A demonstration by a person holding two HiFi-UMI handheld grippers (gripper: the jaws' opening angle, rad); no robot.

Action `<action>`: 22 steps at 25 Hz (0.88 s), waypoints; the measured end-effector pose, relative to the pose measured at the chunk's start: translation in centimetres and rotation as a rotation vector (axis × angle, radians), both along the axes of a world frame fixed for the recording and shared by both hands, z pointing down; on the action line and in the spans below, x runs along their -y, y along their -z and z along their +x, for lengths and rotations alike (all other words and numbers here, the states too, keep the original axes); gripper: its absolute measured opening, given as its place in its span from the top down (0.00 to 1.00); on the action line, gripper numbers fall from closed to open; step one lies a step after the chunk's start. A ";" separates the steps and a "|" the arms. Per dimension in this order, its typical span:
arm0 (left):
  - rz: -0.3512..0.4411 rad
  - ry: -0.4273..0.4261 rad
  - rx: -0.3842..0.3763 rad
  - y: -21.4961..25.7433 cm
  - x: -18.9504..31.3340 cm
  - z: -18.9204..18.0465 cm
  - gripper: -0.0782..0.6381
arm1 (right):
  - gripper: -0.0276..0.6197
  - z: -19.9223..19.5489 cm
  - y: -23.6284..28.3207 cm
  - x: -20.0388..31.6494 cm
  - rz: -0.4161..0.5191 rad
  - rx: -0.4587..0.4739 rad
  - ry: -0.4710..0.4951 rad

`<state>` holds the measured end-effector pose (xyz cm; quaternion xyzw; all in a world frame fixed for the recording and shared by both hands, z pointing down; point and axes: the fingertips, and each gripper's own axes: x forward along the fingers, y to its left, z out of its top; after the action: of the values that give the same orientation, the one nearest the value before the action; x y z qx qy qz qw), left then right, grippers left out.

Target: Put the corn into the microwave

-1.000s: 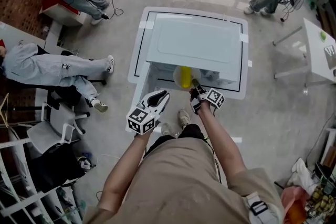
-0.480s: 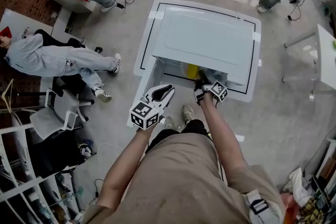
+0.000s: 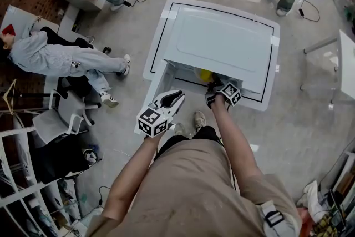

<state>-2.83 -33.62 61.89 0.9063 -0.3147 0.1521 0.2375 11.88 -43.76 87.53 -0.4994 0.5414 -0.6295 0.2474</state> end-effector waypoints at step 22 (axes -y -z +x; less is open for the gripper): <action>-0.016 -0.008 -0.021 0.2 -1.1 0.1 0.83 | 0.59 -2.0 0.3 -5.2 0.248 -0.903 0.568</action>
<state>-2.77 -32.54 61.67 0.9073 -0.3072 0.1461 0.2472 9.88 -38.55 87.22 -0.5214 0.7774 -0.3258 -0.1323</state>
